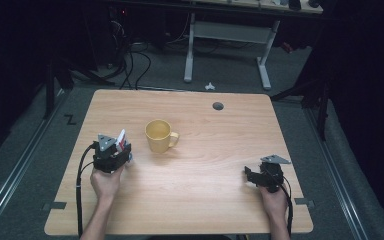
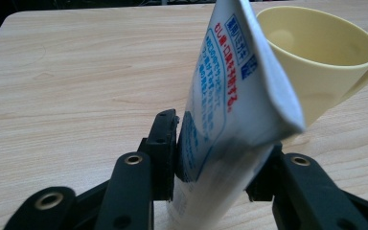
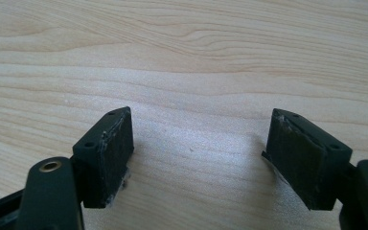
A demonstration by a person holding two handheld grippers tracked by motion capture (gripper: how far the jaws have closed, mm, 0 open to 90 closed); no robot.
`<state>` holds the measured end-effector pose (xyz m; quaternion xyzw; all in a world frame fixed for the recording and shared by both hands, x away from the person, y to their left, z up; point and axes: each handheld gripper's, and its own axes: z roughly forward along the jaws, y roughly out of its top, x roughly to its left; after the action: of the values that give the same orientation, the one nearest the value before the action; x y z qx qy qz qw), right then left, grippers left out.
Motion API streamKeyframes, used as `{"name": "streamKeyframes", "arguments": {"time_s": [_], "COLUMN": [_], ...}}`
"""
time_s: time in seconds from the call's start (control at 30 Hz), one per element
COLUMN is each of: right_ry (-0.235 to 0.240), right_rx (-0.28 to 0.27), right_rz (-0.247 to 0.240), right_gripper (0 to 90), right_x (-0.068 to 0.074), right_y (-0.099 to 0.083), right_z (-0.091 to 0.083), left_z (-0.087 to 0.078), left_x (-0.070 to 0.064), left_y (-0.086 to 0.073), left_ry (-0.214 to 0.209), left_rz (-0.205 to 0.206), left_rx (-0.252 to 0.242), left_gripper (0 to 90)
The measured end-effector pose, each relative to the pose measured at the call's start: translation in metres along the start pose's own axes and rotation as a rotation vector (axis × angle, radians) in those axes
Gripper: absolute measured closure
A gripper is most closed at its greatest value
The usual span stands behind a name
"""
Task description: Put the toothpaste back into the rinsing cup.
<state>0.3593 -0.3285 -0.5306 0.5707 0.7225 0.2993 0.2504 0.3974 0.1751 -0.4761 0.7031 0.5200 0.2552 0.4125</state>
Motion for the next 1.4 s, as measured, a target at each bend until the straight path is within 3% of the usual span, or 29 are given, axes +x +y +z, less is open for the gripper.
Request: {"name": "streamKeyframes", "arguments": {"time_s": [0.53,1.4], "right_ry": [0.0,0.0], "right_rx": [0.0,0.0], "right_rz": [0.0,-0.001], "right_gripper": [24.6,24.6], "right_x": [0.0,0.0], "right_y": [0.0,0.0], "right_z": [0.0,0.0], "left_z": [-0.003,-0.018], "left_x": [0.0,-0.009], "left_y": [0.002,0.022], "left_ry": [-0.011,-0.106], "left_rz": [0.029,0.049], "left_rx": [0.006,-0.024], "left_gripper": [67.0,67.4]}}
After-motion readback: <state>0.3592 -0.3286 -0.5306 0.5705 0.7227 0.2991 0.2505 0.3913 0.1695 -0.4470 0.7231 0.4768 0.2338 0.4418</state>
